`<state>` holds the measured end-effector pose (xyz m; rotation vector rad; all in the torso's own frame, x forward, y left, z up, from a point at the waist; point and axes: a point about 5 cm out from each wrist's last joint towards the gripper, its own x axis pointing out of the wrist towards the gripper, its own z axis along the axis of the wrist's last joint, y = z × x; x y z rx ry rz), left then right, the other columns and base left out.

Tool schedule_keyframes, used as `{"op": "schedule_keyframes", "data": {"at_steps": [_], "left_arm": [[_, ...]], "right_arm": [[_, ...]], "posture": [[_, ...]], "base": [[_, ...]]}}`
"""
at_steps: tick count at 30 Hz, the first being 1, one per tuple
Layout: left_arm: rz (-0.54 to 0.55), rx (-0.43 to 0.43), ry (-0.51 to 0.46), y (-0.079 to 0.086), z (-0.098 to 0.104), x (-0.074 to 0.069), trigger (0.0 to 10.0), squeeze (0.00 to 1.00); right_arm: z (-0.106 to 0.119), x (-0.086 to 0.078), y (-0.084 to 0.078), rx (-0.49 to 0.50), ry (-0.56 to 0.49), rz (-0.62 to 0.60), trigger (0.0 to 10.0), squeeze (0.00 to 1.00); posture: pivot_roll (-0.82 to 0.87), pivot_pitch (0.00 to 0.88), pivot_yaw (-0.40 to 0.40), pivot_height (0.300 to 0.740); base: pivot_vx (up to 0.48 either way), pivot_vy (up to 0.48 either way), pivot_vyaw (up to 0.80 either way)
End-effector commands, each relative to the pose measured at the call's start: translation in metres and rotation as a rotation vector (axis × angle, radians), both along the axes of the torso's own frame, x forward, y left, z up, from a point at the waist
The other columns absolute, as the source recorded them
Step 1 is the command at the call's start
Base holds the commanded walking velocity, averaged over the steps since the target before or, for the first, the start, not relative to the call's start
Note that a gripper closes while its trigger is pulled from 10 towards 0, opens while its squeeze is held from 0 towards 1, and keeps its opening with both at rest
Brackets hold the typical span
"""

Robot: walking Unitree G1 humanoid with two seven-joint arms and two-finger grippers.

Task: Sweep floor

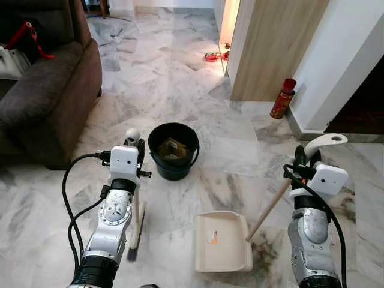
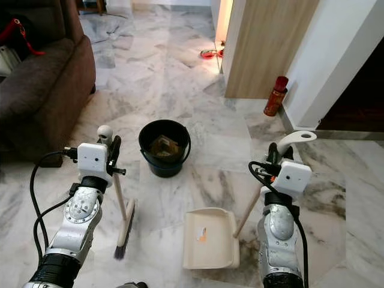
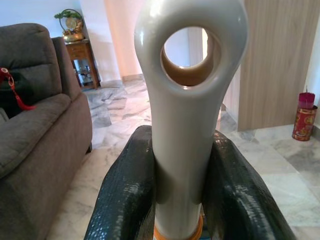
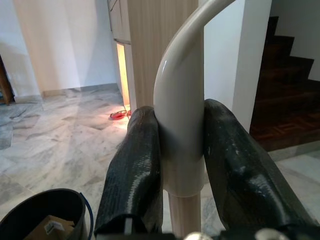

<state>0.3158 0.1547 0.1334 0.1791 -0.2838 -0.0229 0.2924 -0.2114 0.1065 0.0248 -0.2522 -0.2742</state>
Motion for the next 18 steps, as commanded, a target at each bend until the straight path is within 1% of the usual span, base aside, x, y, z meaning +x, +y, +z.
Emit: {"op": "schedule_keyframes", "data": {"at_steps": [1, 6, 7, 9, 16, 18], "left_arm": [[-0.015, -0.002, -0.062, -0.001, 0.011, 0.002, 10.0, 0.0], [-0.028, -0.007, -0.065, -0.004, 0.009, 0.001, 10.0, 0.0], [-0.038, -0.013, -0.067, -0.006, 0.009, 0.001, 10.0, 0.0], [-0.041, -0.014, -0.068, -0.007, 0.009, 0.001, 10.0, 0.0], [-0.039, -0.012, -0.071, -0.005, 0.008, 0.004, 10.0, 0.0], [-0.04, -0.019, -0.079, -0.007, 0.009, 0.004, 10.0, 0.0]], "right_arm": [[0.009, -0.002, -0.006, -0.016, -0.061, -0.025, 10.0, 0.0], [0.004, -0.004, -0.006, -0.005, -0.041, -0.016, 10.0, 0.0], [-0.001, -0.005, -0.007, 0.0, -0.019, -0.015, 10.0, 0.0], [-0.002, -0.005, -0.007, 0.002, -0.015, -0.014, 10.0, 0.0], [-0.004, -0.005, -0.007, 0.007, -0.009, -0.028, 10.0, 0.0], [-0.003, -0.004, -0.006, 0.007, -0.012, -0.024, 10.0, 0.0]], "posture": [[0.06, 0.038, -0.049, 0.74], [0.07, 0.02, -0.054, 0.74], [0.08, 0.007, -0.055, 0.74], [0.08, 0.007, -0.055, 0.74], [0.07, 0.0, -0.048, 0.74], [0.07, 0.0, -0.047, 0.74]], "base": [[0.0, 0.0, 0.0], [0.0, 0.0, 0.0], [0.0, 0.0, -0.56], [0.0, 0.0, -0.56], [0.0, 0.0, 0.0], [0.0, 0.0, -0.8]]}}
